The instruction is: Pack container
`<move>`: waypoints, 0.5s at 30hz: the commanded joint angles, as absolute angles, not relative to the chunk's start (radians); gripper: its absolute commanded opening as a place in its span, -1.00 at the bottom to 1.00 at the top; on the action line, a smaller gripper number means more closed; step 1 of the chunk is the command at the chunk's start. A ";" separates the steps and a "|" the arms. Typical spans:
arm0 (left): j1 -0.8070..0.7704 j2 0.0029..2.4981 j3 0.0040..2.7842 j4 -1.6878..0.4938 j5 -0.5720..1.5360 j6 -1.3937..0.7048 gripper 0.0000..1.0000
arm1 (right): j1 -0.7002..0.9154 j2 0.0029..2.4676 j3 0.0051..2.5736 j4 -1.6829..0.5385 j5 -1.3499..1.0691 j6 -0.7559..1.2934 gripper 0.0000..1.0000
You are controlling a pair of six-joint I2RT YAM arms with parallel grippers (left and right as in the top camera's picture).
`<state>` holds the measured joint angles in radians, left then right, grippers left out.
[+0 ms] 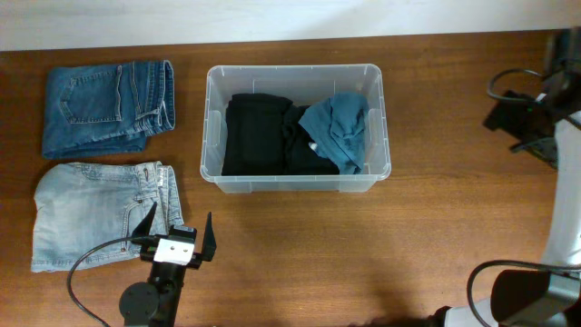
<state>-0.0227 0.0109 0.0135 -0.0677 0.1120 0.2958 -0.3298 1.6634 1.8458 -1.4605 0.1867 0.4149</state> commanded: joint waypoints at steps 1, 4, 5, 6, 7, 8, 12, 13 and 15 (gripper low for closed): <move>-0.017 0.005 0.009 -0.069 0.108 0.305 0.99 | -0.378 1.647 1.823 -1.463 0.165 0.425 0.98; -0.017 0.005 0.009 -0.069 0.108 0.305 0.99 | -0.394 1.647 1.821 -1.463 0.150 0.425 0.97; -0.017 0.005 0.009 -0.069 0.108 0.305 0.99 | -0.394 1.647 1.821 -1.463 0.150 0.425 0.97; -0.017 0.005 0.009 -0.069 0.108 0.305 0.98 | -0.394 1.647 1.821 -1.462 0.150 0.425 0.97; -0.017 0.005 0.009 -0.069 0.108 0.305 0.99 | -0.394 1.647 1.821 -1.462 0.150 0.425 0.97; -0.017 0.005 0.009 -0.069 0.108 0.305 0.99 | -0.394 1.647 1.821 -1.462 0.150 0.425 0.97; -0.017 0.005 0.009 -0.069 0.108 0.305 0.99 | -0.394 1.647 1.821 -1.462 0.150 0.425 0.97; -0.017 0.005 0.009 -0.069 0.108 0.305 0.99 | -0.394 1.648 1.821 -1.462 0.150 0.425 0.97; -0.017 0.005 0.009 -0.069 0.108 0.305 0.99 | -0.394 1.648 1.821 -1.462 0.150 0.425 0.97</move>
